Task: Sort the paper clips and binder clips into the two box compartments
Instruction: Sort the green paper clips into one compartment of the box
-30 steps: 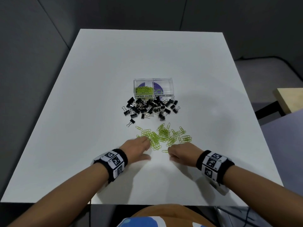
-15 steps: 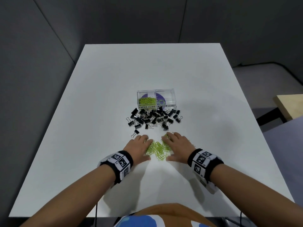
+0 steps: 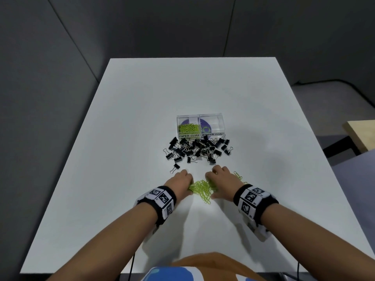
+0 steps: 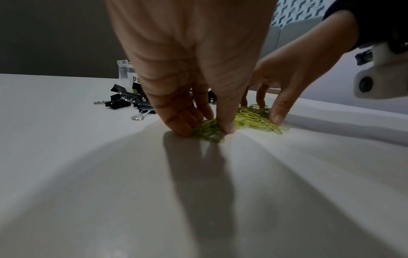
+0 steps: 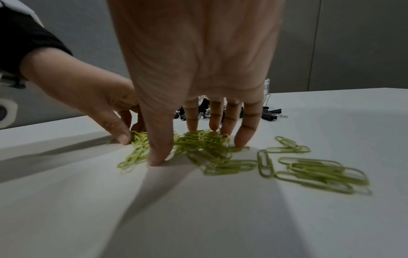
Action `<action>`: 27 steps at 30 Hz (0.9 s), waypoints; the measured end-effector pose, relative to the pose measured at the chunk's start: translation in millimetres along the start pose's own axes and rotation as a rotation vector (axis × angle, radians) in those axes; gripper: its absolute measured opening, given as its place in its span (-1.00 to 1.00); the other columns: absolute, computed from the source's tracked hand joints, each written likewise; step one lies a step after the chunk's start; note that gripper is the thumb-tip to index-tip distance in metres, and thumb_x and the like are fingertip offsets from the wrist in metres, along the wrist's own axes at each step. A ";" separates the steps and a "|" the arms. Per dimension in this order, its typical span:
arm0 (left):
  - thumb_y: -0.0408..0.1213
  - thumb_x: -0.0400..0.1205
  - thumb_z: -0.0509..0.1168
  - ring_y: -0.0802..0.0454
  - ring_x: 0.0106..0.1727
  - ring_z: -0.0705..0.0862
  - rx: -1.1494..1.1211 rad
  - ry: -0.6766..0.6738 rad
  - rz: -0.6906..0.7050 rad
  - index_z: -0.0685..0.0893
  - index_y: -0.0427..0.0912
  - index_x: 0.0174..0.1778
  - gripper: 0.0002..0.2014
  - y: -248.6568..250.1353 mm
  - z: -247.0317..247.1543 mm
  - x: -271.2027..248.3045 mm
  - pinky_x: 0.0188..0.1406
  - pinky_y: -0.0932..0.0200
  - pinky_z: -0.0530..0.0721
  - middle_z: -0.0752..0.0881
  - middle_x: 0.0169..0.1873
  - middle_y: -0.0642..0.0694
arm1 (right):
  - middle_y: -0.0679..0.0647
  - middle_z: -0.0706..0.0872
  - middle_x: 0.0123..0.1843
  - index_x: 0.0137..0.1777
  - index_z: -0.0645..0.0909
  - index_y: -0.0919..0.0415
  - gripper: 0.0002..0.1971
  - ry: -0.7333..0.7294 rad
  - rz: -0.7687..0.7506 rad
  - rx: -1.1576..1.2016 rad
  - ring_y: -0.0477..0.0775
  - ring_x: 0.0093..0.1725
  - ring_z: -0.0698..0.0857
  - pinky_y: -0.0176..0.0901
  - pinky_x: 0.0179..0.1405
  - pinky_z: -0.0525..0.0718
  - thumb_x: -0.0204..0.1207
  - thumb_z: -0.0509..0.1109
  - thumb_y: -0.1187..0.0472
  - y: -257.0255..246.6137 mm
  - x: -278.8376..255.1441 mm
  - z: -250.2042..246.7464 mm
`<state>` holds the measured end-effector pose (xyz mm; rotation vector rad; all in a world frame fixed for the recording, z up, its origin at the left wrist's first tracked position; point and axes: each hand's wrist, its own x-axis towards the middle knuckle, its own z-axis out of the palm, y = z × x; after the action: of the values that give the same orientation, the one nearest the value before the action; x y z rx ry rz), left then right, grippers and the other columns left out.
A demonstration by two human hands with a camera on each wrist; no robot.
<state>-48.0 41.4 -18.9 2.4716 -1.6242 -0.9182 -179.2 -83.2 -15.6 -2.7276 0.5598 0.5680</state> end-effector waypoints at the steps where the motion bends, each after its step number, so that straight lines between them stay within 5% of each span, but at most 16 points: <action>1: -0.22 0.56 0.37 -0.12 0.21 0.54 -0.018 0.002 0.000 0.51 -0.24 0.25 -0.63 -0.9 0.1 0.5 0.21 0.04 0.57 0.47 0.24 -0.19 | 0.12 0.38 0.38 0.35 0.38 0.10 -0.39 -0.004 0.007 0.014 0.16 0.32 0.39 0.04 0.19 0.62 0.34 0.52 0.02 -0.3 0.6 -1.0; 5: -0.12 0.49 0.42 -0.11 0.31 0.48 -0.031 -0.017 0.039 0.39 -0.15 0.42 -0.40 0.7 1.9 0.4 0.26 0.02 0.57 0.40 0.33 -0.14 | 0.17 0.39 0.35 0.31 0.41 0.17 -0.52 -0.015 0.002 0.062 0.21 0.27 0.45 0.07 0.22 0.61 0.43 0.45 0.16 -1.4 0.0 -4.8; 13: -0.28 0.64 0.27 -0.19 0.22 0.56 0.034 -0.030 0.019 0.55 -0.30 0.22 -0.73 7.9 -2.1 7.2 0.20 0.01 0.55 0.49 0.23 -0.24 | 0.20 0.43 0.21 0.12 0.49 0.28 -0.76 0.001 -0.022 0.096 0.19 0.03 0.55 0.03 0.04 0.65 0.47 0.36 0.33 0.3 2.3 -5.1; 22: -0.35 0.68 0.17 -0.18 0.28 0.55 0.067 -0.063 0.061 0.48 -0.28 0.32 -0.72 6.6 -3.1 9.1 0.26 0.02 0.50 0.55 0.27 -0.24 | 0.21 0.56 0.18 0.16 0.51 0.30 -0.81 -0.022 -0.032 0.082 0.20 0.07 0.59 -0.06 0.02 0.55 0.57 0.25 0.34 3.3 5.5 -10.1; 27: -0.52 0.67 0.08 -0.19 0.14 0.61 0.059 -0.075 0.046 0.43 -0.30 0.36 -0.67 3.7 -0.5 8.4 0.16 0.00 0.62 0.50 0.24 -0.25 | 0.20 0.58 0.15 0.16 0.52 0.30 -0.82 -0.006 -0.041 0.141 0.06 -0.09 0.49 -0.19 -0.08 0.46 0.59 0.21 0.32 7.0 5.2 -11.1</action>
<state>-48.5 32.5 -21.0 2.4545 -1.7488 -0.9817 -174.3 -94.9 -9.6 -2.5970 0.5209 0.5064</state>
